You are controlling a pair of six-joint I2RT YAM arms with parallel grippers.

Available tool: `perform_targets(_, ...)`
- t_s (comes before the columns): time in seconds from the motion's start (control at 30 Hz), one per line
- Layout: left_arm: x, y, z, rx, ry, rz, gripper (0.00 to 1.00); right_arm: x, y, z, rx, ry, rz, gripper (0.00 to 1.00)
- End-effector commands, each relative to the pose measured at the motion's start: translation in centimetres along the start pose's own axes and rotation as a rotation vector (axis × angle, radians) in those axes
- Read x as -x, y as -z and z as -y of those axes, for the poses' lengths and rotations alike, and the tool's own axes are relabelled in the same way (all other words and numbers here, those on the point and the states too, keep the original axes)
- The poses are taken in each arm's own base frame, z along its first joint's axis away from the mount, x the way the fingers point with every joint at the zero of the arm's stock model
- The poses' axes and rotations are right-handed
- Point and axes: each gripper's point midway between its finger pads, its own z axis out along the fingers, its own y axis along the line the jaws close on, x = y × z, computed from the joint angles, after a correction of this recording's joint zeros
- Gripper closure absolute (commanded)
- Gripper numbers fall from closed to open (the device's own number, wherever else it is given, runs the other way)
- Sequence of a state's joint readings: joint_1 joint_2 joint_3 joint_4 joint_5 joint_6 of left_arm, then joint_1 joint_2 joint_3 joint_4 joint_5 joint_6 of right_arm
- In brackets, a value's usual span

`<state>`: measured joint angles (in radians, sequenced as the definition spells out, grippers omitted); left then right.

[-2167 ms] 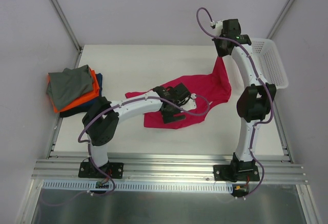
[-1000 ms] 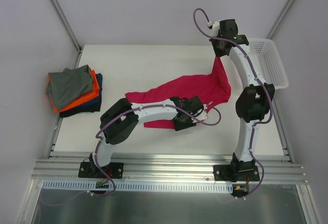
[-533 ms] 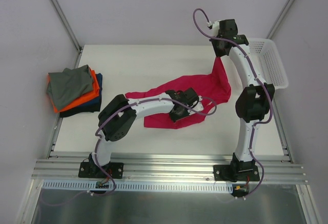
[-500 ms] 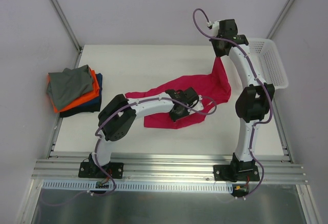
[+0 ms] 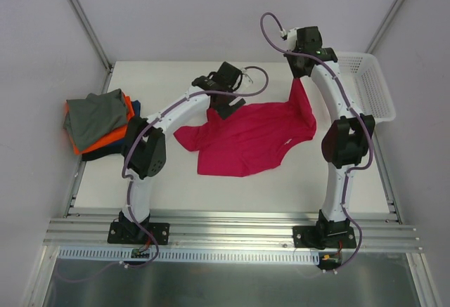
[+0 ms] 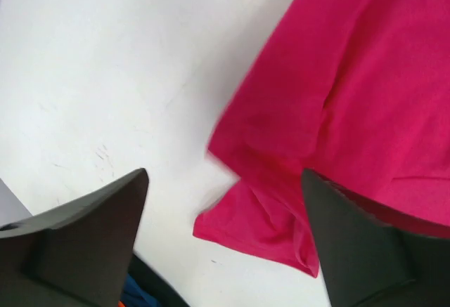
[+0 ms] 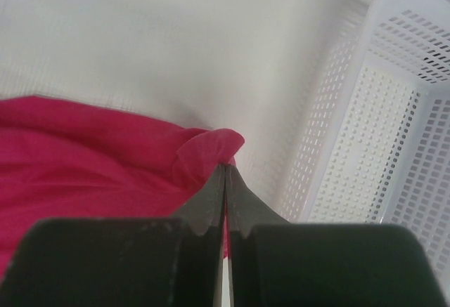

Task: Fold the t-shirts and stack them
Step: Flatten out the tshirt

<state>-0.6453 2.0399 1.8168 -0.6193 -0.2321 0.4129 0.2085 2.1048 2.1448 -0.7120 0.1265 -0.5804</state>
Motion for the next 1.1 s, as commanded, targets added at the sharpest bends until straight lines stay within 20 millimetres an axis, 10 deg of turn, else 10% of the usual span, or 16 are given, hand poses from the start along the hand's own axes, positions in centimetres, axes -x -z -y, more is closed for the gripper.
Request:
perform_targets(0.0, 2.0, 0.7, -0.4, 0.034, -0.032, 0.022, 0.01, 4.5, 4.7, 1.1, -0.043, -0.002, 0.146, 1.0)
perform_targets(0.2, 3.1, 2.1, 0.8, -0.033, 0.003, 0.071, 0.01, 4.3, 4.7, 0.8, -0.04, 0.004, 0.141, 1.0)
perform_targets(0.4, 1.4, 0.8, 2.7, -0.135, 0.039, 0.032, 0.39, 4.2, 4.1, 0.5, -0.037, 0.003, 0.135, 1.0)
perform_targets(0.67, -2.0, -4.2, 2.9, -0.223, 0.062, -0.064, 0.44, 4.1, 3.9, -0.4, -0.024, 0.013, 0.126, 1.0)
perform_targets(1.07, -3.6, -6.3, 2.1, -0.233, 0.109, -0.105, 0.54, 4.0, 3.4, -0.5, -0.033, 0.021, 0.12, 1.0)
